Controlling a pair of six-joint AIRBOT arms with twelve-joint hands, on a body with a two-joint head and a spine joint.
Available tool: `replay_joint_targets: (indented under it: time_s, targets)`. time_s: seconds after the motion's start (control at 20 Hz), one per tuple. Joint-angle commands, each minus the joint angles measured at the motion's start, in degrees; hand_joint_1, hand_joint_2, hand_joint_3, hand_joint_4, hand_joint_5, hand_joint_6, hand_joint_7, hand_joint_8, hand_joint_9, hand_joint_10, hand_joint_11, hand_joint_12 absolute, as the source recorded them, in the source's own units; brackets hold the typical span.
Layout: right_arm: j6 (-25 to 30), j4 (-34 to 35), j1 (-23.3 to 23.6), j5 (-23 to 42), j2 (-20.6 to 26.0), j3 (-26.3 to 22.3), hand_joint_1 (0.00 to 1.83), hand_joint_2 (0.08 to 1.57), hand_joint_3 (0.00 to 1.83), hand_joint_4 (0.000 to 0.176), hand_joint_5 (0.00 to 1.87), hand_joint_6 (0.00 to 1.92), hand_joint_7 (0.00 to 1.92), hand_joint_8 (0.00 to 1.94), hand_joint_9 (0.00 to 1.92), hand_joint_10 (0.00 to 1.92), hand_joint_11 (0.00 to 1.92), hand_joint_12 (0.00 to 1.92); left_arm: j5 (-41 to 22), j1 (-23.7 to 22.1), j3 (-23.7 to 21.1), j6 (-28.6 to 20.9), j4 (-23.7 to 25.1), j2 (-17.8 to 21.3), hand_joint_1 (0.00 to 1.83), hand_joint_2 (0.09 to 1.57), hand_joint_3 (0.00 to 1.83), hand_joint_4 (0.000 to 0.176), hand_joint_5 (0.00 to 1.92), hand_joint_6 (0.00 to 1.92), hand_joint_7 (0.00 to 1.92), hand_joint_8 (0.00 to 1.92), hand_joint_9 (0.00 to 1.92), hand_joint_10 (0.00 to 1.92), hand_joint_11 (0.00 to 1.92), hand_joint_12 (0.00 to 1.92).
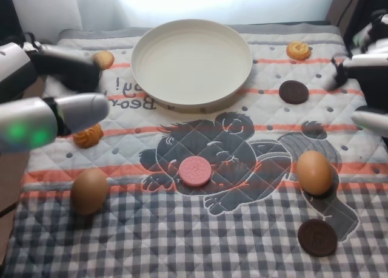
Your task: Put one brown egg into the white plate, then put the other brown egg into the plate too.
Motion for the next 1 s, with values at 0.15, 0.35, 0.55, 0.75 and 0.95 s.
replay_joint_targets:
  time_s: [0.15,0.35,0.55,0.75,0.95]
  targets:
    - [0.15,1.94,0.56,6.59,0.1,0.36,0.21,1.37,0.01,0.154,0.38,0.0,0.21,0.0,0.21,0.01,0.0,0.63,-6.2,-0.52,0.35,-0.19,-0.17,-0.01,0.33,1.21,0.0,0.176,0.4,0.0,0.22,0.0,0.15,0.0,0.0,0.32]
    - [0.15,1.94,0.56,6.59,0.09,0.37,0.24,1.37,0.0,0.154,0.39,0.0,0.22,0.0,0.22,0.01,0.0,0.63,-3.93,-0.81,0.56,6.23,-3.35,-0.16,0.45,1.07,0.0,0.176,0.38,0.0,0.3,0.0,0.23,0.01,0.0,0.45]
    - [0.15,1.93,0.56,6.59,0.08,0.37,0.24,1.38,0.0,0.134,0.4,0.0,0.22,0.0,0.24,0.01,0.02,0.63,-0.77,-0.42,0.17,10.09,-5.34,-0.37,0.67,0.92,0.0,0.176,0.38,0.0,0.37,0.0,0.39,0.01,0.0,0.89]
    - [0.15,1.92,0.39,6.59,0.08,0.38,0.25,1.38,0.0,0.143,0.4,0.0,0.23,0.0,0.26,0.0,0.07,0.59,1.3,1.8,-0.46,10.11,-5.32,-0.48,0.75,0.85,0.0,0.176,0.34,0.0,0.41,0.0,0.45,0.01,0.0,1.04]
    - [0.15,1.92,0.39,6.58,0.09,0.47,0.28,1.38,0.0,0.16,0.39,0.0,0.21,0.0,0.25,0.0,0.04,0.59,3.95,3.15,-1.0,10.12,-4.77,-0.27,0.85,0.8,0.0,0.176,0.36,0.0,0.43,0.0,0.52,0.01,0.04,1.08]
